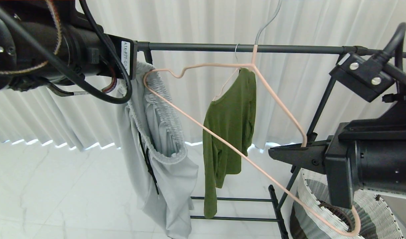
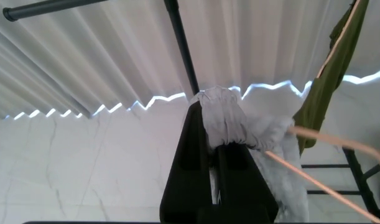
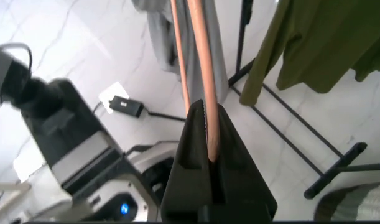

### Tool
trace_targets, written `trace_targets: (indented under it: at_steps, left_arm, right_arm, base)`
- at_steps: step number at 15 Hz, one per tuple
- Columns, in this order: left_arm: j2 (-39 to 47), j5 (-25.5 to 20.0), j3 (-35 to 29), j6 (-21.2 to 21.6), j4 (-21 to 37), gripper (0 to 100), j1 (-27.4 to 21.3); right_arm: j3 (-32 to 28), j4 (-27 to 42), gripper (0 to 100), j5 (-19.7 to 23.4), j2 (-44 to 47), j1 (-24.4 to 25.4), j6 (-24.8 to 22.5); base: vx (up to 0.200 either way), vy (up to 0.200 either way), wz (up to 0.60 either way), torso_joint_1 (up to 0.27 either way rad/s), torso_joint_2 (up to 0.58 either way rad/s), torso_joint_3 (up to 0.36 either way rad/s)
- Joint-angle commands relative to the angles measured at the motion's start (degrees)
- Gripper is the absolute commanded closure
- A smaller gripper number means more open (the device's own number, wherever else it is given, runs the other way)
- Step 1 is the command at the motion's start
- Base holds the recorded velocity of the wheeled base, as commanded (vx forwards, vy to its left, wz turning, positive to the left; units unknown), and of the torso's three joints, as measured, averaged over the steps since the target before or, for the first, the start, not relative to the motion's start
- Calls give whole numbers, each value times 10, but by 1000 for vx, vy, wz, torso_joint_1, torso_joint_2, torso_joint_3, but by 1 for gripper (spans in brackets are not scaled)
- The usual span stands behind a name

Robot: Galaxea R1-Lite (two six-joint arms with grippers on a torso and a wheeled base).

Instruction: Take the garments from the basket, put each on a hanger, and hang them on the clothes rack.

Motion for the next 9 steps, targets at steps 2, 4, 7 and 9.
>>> trace_targets:
  at_steps: [2,4,7,9]
  left_arm:
    - [7,0,-9,0,0,100,-1]
    - [10,0,-15,-1,0,100,-1]
    - [8,0,-17,-1,0,100,-3]
    - [8,0,-18,-2,0,100,-3]
  right_arm:
    - [5,-1,100,1,8,14,1]
    - [15,-2,100,4,13,22,0]
    - [17,-42,100,0,34,18,5]
    - [17,-82,100,0,50,14,5]
  base:
    - [0,0,0,0,0,0]
    - [0,0,0,0,0,0]
    - [0,0,0,0,0,0]
    - [0,0,0,0,0,0]
